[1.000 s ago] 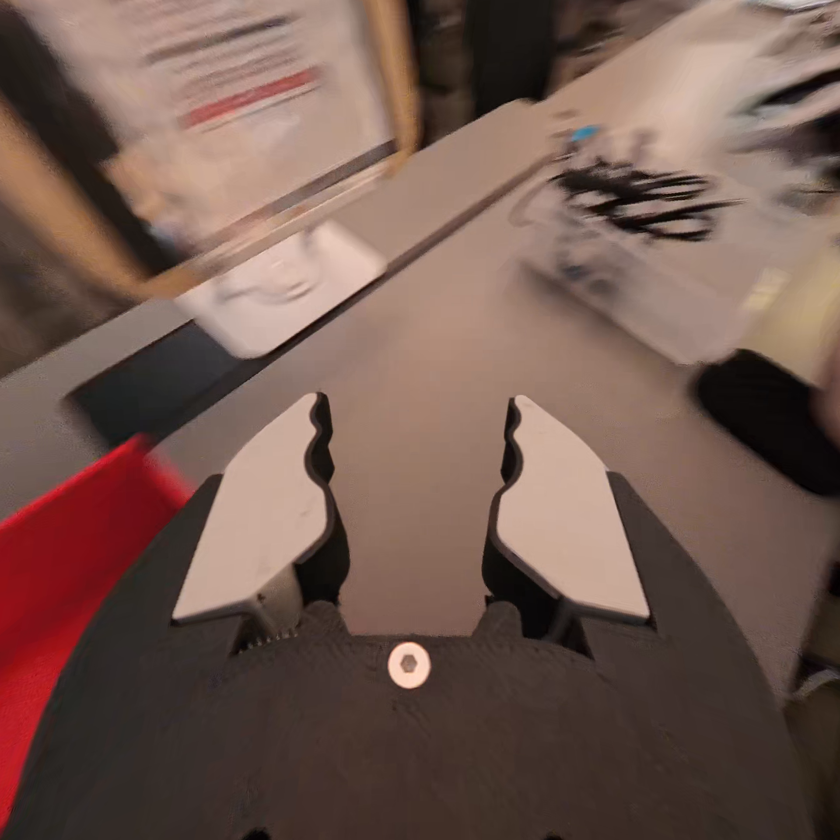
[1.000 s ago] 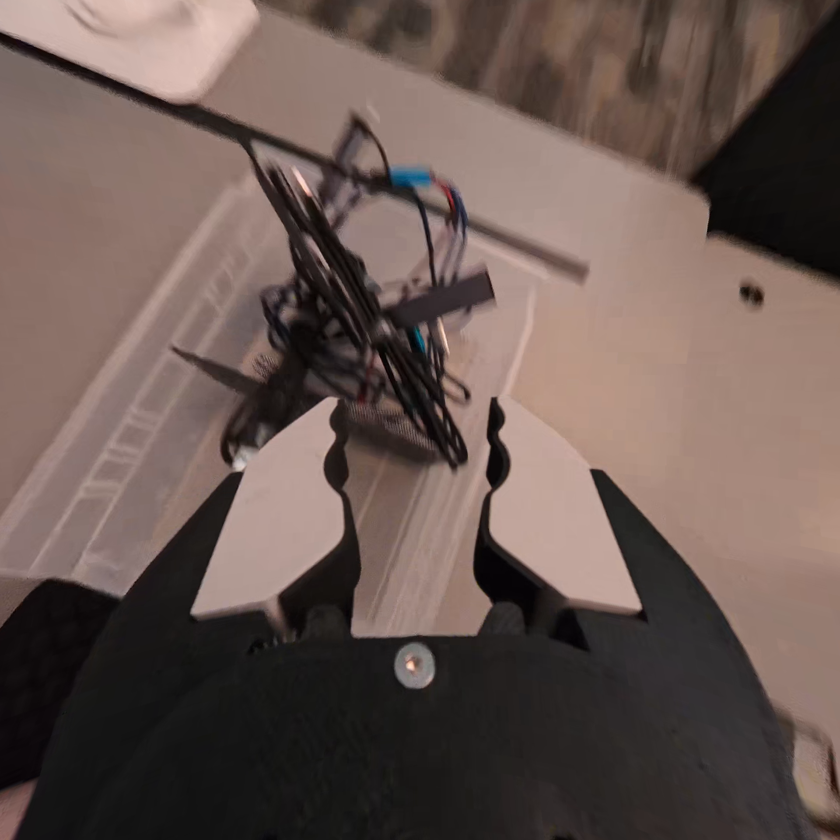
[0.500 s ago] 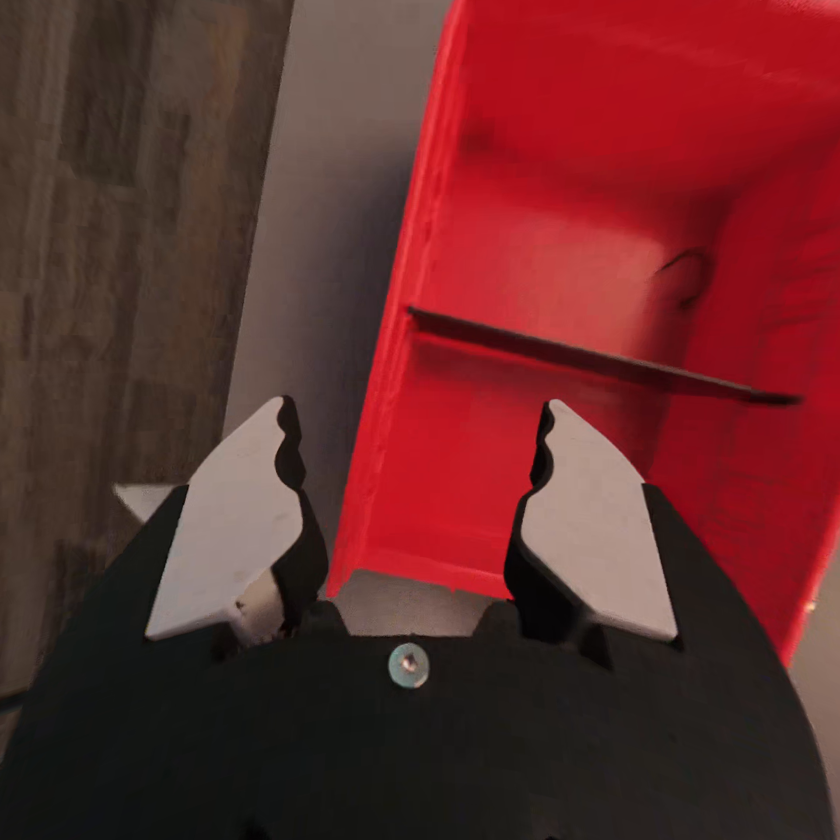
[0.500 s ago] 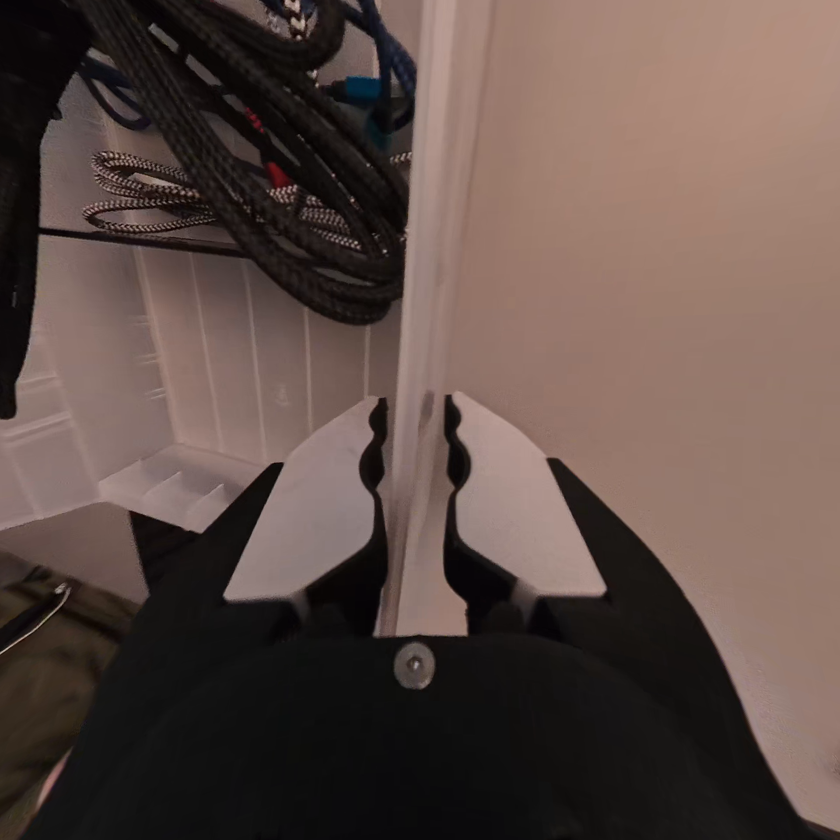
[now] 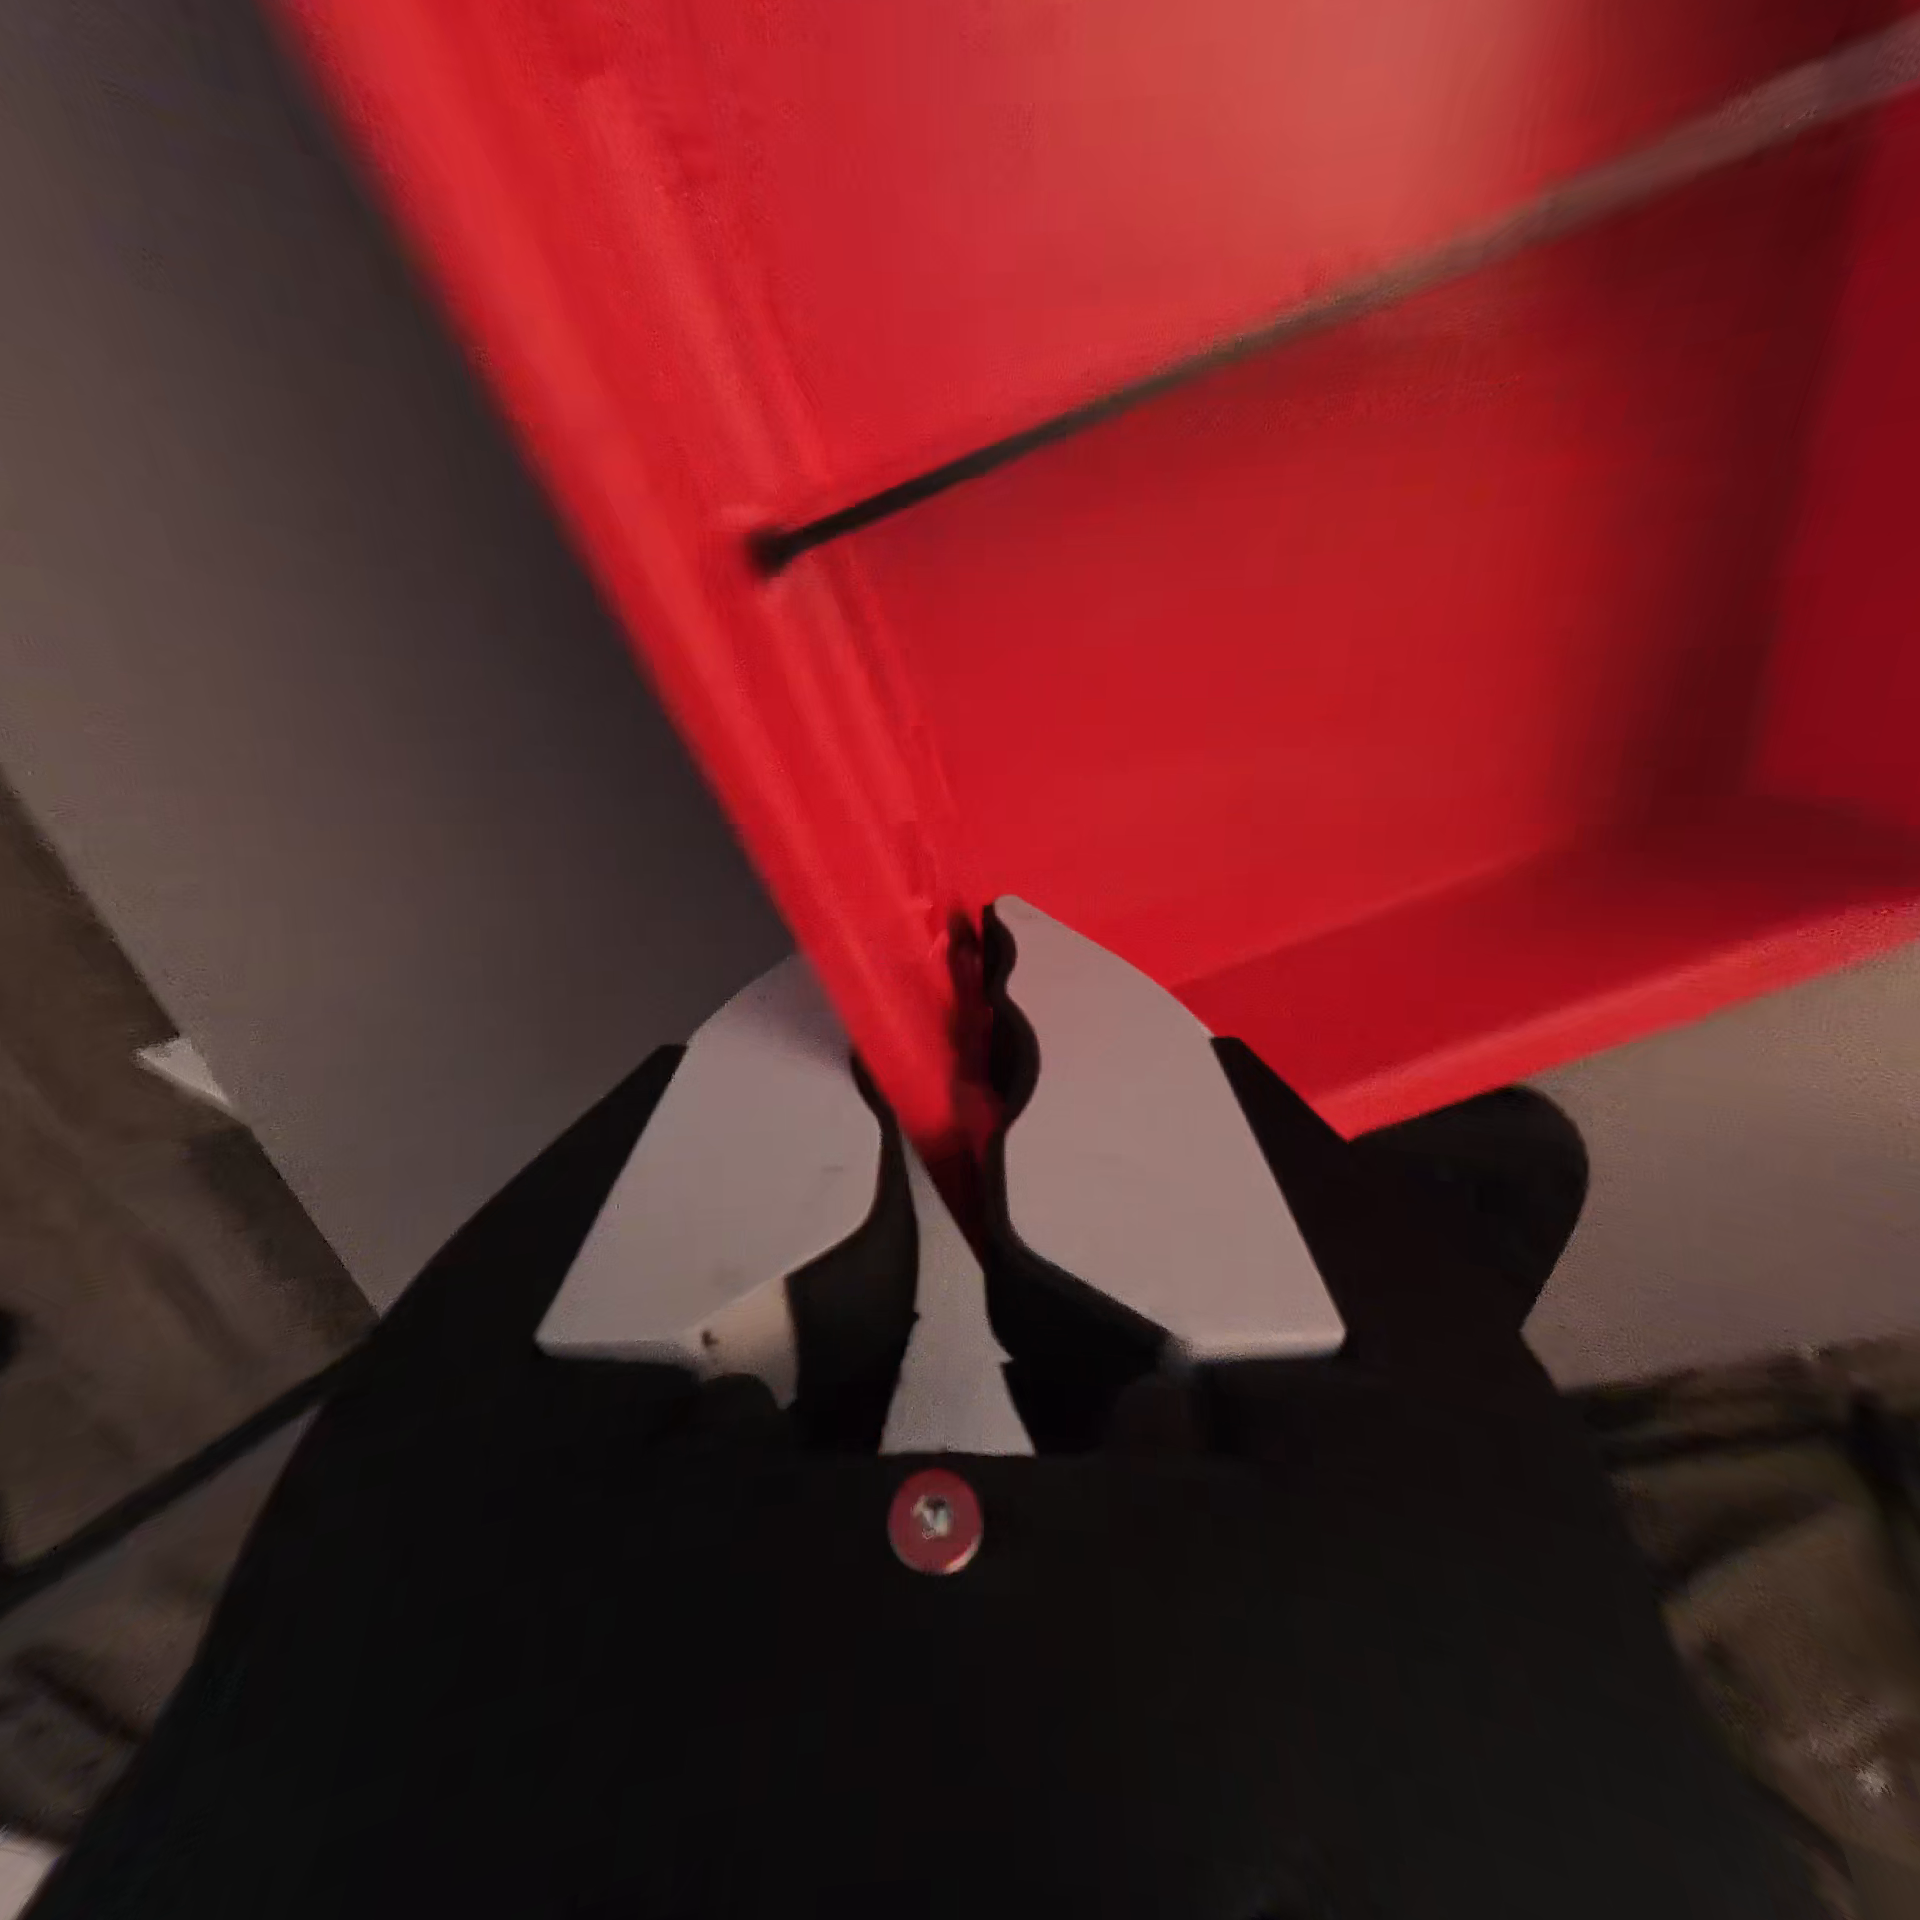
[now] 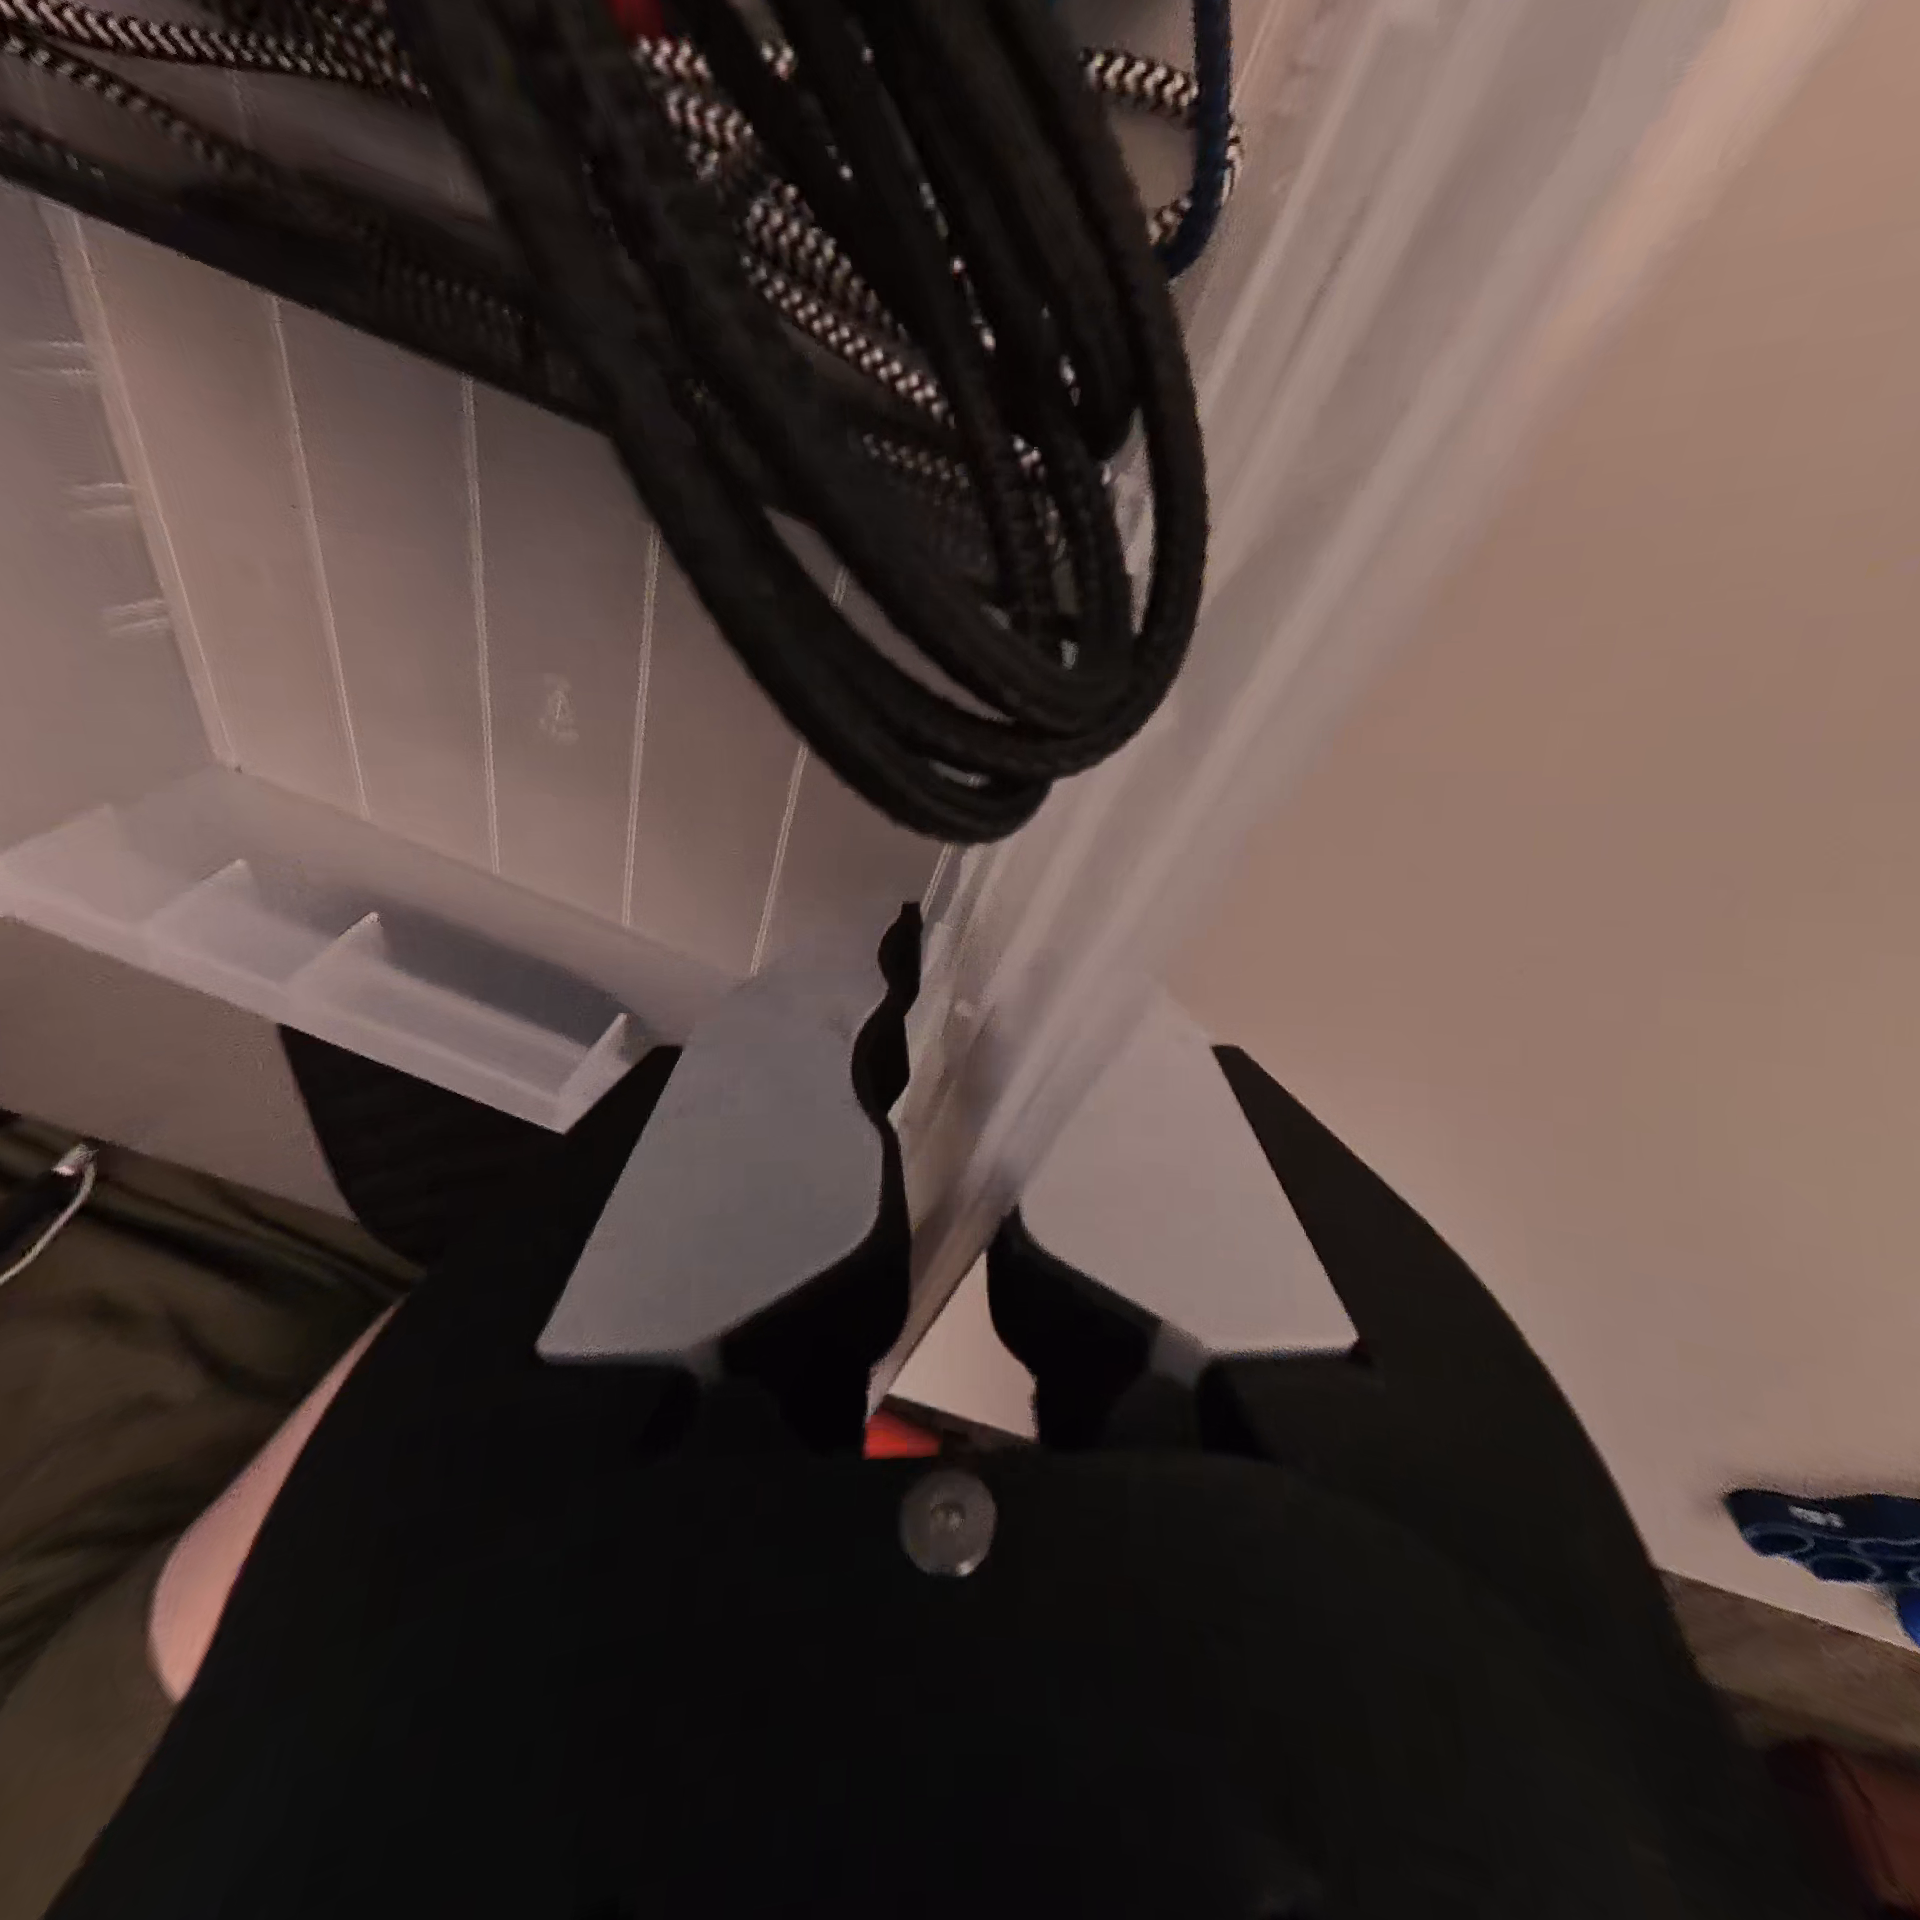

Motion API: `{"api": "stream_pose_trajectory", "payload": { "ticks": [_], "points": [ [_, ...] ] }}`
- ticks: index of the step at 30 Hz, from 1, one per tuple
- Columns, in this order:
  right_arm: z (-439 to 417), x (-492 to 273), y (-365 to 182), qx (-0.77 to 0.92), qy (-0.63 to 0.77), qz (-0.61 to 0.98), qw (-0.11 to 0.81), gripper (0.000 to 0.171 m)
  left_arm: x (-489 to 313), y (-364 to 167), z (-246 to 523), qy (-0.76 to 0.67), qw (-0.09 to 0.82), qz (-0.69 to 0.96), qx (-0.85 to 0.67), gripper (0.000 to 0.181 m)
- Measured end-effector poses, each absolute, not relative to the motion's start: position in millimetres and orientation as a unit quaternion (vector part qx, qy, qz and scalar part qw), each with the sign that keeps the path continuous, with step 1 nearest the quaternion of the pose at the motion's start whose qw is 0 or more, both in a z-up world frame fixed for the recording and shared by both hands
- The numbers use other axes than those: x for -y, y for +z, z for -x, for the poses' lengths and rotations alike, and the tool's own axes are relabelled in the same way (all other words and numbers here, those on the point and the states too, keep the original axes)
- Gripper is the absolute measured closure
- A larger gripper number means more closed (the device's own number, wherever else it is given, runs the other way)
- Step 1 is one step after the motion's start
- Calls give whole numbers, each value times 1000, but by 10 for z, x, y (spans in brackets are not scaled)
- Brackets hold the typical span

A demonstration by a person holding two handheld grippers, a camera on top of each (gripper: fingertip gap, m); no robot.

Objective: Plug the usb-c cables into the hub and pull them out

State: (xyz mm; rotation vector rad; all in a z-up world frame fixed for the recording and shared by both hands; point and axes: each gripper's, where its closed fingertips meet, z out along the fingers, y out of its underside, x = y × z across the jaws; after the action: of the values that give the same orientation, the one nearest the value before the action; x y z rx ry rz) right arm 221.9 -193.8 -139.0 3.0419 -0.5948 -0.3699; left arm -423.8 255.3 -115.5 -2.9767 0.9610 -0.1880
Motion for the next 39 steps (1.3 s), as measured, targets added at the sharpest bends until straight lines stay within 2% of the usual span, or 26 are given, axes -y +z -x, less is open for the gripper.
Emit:
{"api": "stream_pose_trajectory", "payload": {
  "ticks": [2, 5, 12, 18, 26, 29, 32, 35, 39],
  "points": [
    [-2145, 1887, -1386, 187, -120, -975, 25, 161, -2442, -1143, 4132, -30, -14, 940, -341, 159],
    [-2010, 1791, -1373, 175, -130, -975, 45, 160, -2341, -1155, 4047, 25, -48, 932, -358, 157],
    [-1546, 1584, -1325, 148, -158, -971, 104, 158, -2027, -1146, 3536, 56, -77, 891, -444, 154],
    [-1272, 1393, -1317, 127, -142, -973, 133, 159, -1858, -1146, 3252, 136, -85, 863, -478, 140],
    [-1047, 1174, -1278, 95, -169, -974, 116, 154, -1542, -1137, 3072, 76, -120, 847, -513, 139],
    [-1141, 1113, -1135, 110, -154, -980, 68, 154, -1446, -1091, 3149, 56, -141, 850, -505, 133],
    [-1234, 1096, -840, 144, -111, -983, 0, 151, -1482, -982, 3185, 48, -111, 858, -499, 131],
    [-1115, 1020, -420, 140, -76, -983, -95, 151, -1491, -835, 3175, 27, -71, 863, -500, 133],
    [-717, 658, 229, 45, -13, -965, -257, 148, -1471, -702, 3193, 11, -40, 857, -513, 133]
  ]
}}
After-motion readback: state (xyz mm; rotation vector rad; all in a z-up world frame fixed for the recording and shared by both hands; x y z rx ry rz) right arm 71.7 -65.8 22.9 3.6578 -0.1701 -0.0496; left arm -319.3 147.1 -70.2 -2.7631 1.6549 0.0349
